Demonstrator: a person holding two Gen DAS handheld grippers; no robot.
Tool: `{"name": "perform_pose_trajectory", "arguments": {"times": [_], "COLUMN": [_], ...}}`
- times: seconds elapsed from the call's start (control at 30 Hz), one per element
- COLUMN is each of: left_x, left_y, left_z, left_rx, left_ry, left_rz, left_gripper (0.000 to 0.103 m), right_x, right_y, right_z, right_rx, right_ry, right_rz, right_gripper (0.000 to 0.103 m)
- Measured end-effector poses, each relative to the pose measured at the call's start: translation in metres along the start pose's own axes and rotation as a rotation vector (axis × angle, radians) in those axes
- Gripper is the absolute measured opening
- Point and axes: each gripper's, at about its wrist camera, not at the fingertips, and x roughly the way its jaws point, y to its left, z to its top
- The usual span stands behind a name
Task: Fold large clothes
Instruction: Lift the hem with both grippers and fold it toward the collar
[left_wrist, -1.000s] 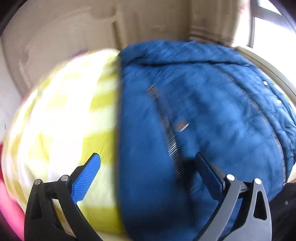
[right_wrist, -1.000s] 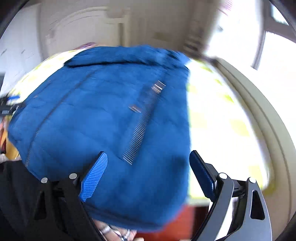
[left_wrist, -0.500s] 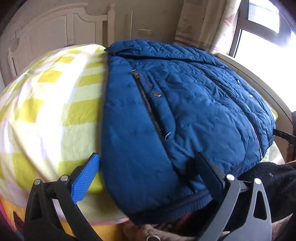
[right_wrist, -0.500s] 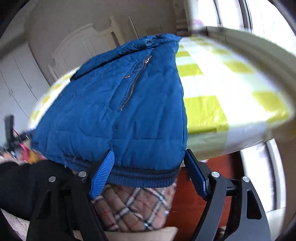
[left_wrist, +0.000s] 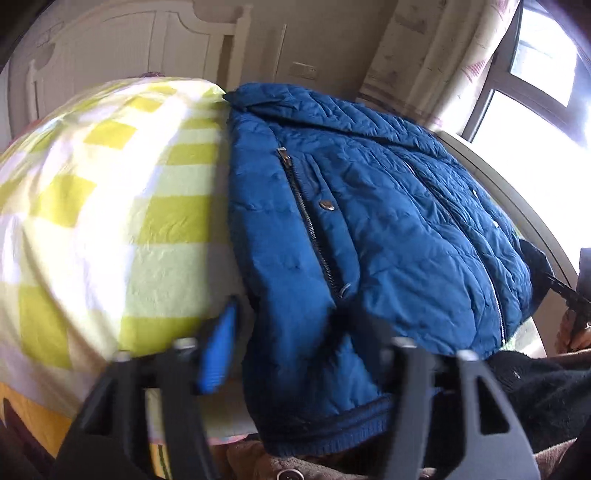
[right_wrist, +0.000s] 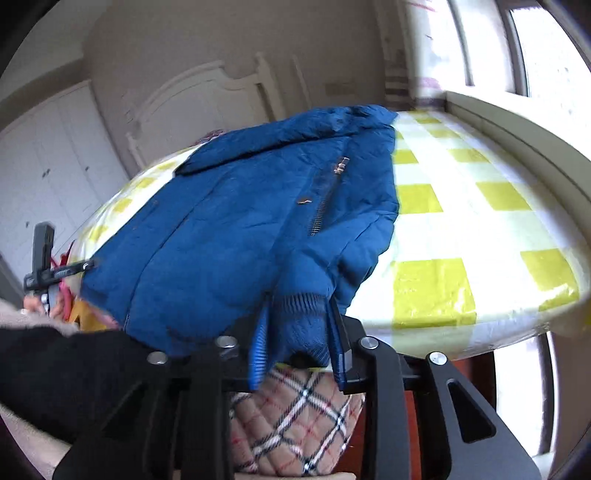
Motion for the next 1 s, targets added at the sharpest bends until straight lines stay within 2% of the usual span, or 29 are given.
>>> {"name": "perform_pose_trajectory", "arguments": {"times": [0.07,0.13,0.2,0.27,0.3,0.4,0.47,0.5,0.57,0.6,0.63,0.67,0.7,0.73,0.77,0.8,0.87,0.9,1.0], "left_x": [0.001,0.004,0.006,0.004,0.003,0.0,0.0,0.0,0.002,0.002,0.004,0.006,0.008,0.009,0.007,0.004,-0.009,-0.017,-0.053], "left_y": [-0.005,-0.013,-0.019,-0.015,-0.015,-0.013,-0.009,-0.007,-0.004,-0.005,-0.009,-0.017,-0.025,-0.032,-0.028,-0.018,-0.001,0.0,0.006], "left_z": [-0.001,-0.002,-0.005,-0.005,-0.004,-0.003,-0.003,-0.003,-0.004,-0.003,-0.002,-0.002,-0.003,-0.005,-0.004,-0.001,0.003,0.004,0.012], "left_rx": [0.017,0.071,0.117,0.097,0.1,0.081,0.056,0.047,0.027,0.019,0.023,0.054,0.095,0.138,0.11,0.053,-0.04,-0.042,-0.093], "left_ry": [0.007,0.017,0.019,0.018,0.023,0.033,0.029,0.028,0.011,0.004,0.005,0.009,0.013,0.012,0.001,-0.01,-0.05,-0.075,-0.178], "left_rz": [-0.043,-0.022,0.005,-0.012,-0.02,-0.057,-0.072,-0.08,-0.093,-0.116,-0.131,-0.109,-0.066,-0.02,-0.048,-0.095,-0.185,-0.185,-0.276], "left_gripper": [0.077,0.078,0.079,0.077,0.064,0.042,0.04,0.041,0.046,0.058,0.065,0.07,0.062,0.05,0.033,0.015,0.008,0.006,0.006], "right_x": [0.001,-0.003,-0.008,-0.012,-0.013,-0.007,-0.004,-0.002,0.001,0.002,0.002,0.002,0.003,0.002,0.0,-0.002,-0.012,-0.017,-0.048], "right_y": [0.001,-0.001,-0.006,-0.017,-0.021,-0.014,-0.004,0.003,0.004,0.0,-0.001,-0.002,0.0,0.0,-0.001,-0.001,0.005,0.008,0.024], "right_z": [0.003,0.002,0.0,-0.002,-0.004,-0.006,-0.008,-0.01,-0.01,-0.011,-0.011,-0.011,-0.011,-0.012,-0.013,-0.012,-0.012,-0.01,0.002], "right_rx": [0.0,0.001,0.009,0.043,0.057,0.022,-0.037,-0.083,-0.094,-0.069,-0.061,-0.065,-0.077,-0.084,-0.077,-0.073,-0.074,-0.074,-0.094], "right_ry": [-0.002,0.001,0.002,-0.002,-0.007,-0.001,0.029,0.044,0.046,0.037,0.03,0.025,0.023,0.021,0.011,-0.005,-0.05,-0.071,-0.181], "right_rz": [-0.013,-0.025,-0.058,-0.084,-0.077,-0.062,-0.061,-0.075,-0.088,-0.077,-0.075,-0.085,-0.103,-0.107,-0.093,-0.089,-0.072,-0.058,0.031], "right_gripper": [0.033,0.035,0.043,0.047,0.047,0.048,0.046,0.046,0.046,0.046,0.045,0.041,0.036,0.028,0.021,0.02,0.018,0.017,0.017]}}
